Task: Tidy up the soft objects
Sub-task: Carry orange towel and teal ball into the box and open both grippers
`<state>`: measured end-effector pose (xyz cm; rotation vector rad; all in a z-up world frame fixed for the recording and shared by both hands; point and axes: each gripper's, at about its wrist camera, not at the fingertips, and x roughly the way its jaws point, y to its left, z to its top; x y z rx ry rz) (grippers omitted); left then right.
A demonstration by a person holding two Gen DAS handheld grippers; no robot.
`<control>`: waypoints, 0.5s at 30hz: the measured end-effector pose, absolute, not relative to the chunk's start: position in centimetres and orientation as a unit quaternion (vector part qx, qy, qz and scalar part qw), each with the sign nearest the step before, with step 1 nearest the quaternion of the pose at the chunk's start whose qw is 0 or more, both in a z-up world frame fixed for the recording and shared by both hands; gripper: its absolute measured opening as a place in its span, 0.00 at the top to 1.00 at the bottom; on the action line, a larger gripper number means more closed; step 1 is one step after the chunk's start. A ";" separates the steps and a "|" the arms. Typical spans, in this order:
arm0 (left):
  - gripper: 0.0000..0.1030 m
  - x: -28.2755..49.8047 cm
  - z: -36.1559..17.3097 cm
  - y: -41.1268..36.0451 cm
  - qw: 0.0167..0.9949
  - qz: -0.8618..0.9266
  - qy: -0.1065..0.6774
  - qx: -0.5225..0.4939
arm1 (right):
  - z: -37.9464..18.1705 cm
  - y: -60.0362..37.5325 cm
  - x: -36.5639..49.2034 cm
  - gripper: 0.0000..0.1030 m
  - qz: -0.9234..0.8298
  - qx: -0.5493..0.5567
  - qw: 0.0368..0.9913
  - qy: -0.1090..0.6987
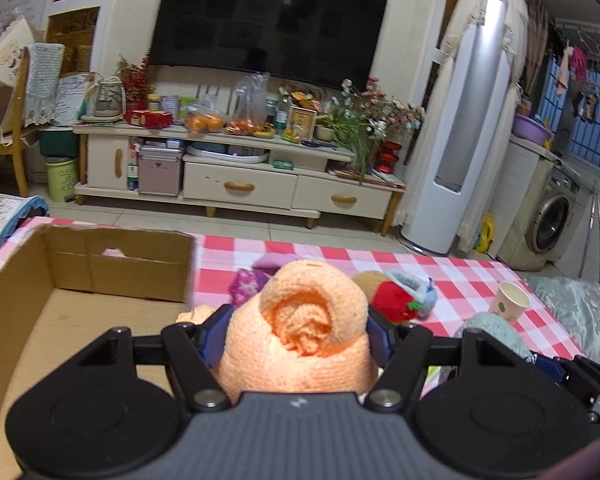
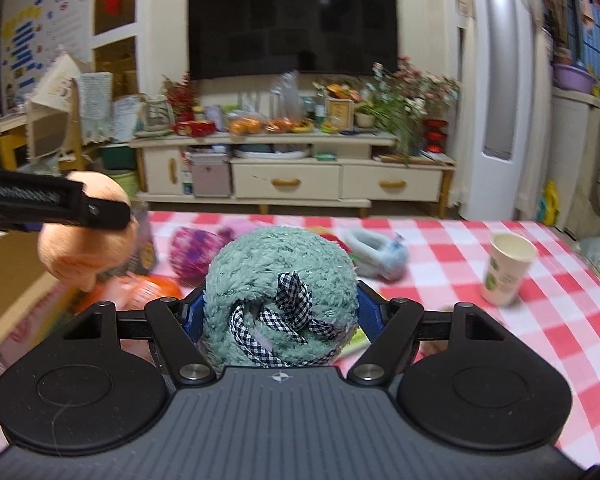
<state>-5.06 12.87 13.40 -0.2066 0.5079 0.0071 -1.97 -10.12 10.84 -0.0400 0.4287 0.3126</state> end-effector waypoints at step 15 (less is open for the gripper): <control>0.34 -7.3 13.9 20.6 0.959 0.079 0.227 -0.151 | 13.1 -1.8 -0.7 0.13 0.262 -0.048 0.946 0.183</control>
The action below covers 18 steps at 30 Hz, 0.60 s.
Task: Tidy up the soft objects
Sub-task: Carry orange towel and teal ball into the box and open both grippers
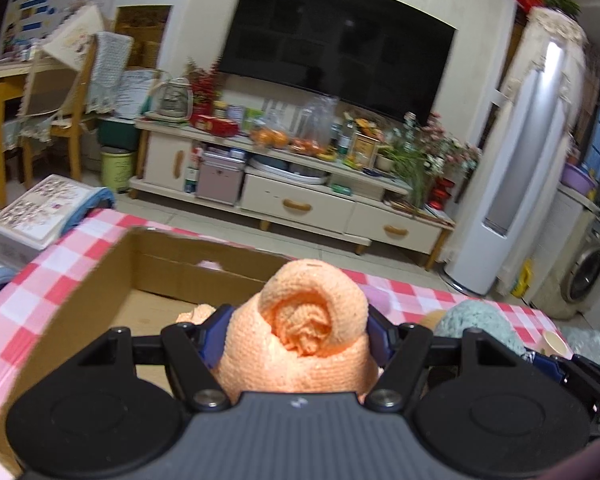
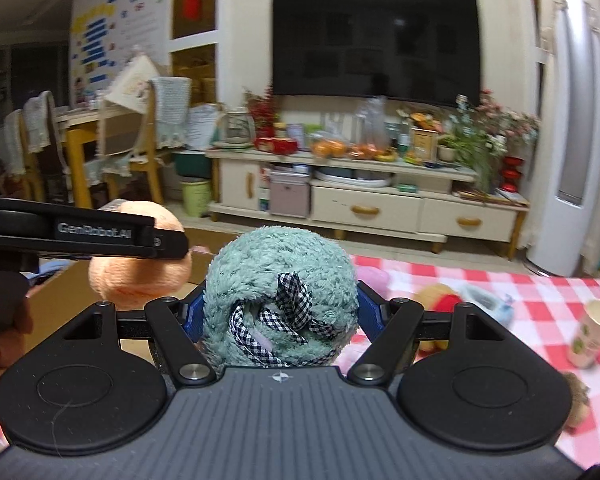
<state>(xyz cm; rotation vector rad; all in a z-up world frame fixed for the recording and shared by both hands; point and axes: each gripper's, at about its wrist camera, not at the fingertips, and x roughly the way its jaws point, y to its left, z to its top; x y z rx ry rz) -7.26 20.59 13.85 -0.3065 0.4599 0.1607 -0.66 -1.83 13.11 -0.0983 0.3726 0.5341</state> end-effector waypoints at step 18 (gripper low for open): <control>0.33 -7.8 12.0 27.8 0.933 0.163 0.256 -0.196 | 12.1 3.4 -3.7 0.11 0.383 -0.071 0.900 0.193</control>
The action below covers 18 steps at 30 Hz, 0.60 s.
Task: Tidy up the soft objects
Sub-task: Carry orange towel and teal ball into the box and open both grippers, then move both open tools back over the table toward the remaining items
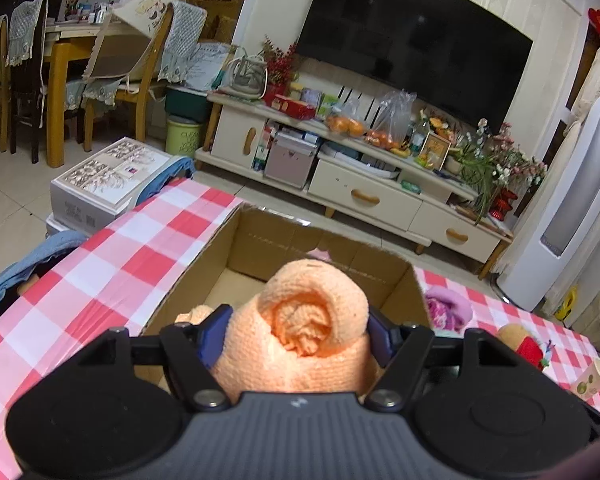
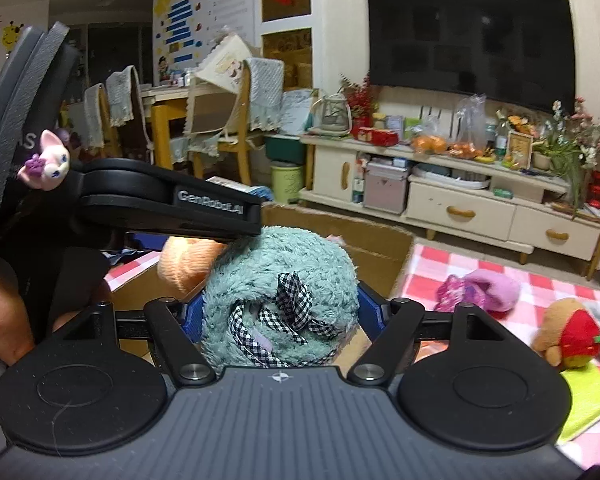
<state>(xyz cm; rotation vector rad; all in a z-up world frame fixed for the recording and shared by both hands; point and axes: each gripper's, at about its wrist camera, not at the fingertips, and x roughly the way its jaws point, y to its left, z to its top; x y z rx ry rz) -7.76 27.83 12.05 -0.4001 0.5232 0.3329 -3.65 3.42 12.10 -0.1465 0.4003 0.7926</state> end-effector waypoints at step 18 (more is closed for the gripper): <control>0.09 -7.9 12.3 26.9 0.939 0.174 0.250 -0.157 | 12.5 -0.2 -4.5 0.00 0.347 -0.027 0.916 0.200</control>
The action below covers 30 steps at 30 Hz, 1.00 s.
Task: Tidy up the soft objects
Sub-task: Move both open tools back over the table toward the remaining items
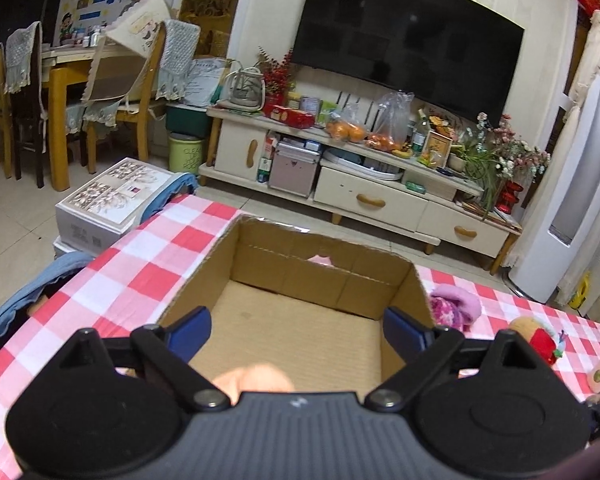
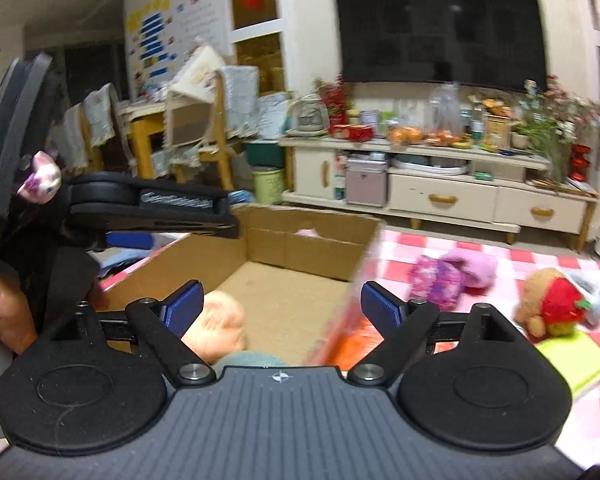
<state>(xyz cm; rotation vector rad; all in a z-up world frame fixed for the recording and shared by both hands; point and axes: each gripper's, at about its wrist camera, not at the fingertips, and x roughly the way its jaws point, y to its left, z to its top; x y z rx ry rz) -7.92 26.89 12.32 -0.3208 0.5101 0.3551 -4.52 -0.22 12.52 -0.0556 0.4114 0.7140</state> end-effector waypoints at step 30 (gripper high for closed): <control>0.07 -5.4 12.5 17.1 0.956 0.099 0.265 -0.079 | 10.3 -8.7 -4.2 0.00 0.181 0.066 0.958 0.214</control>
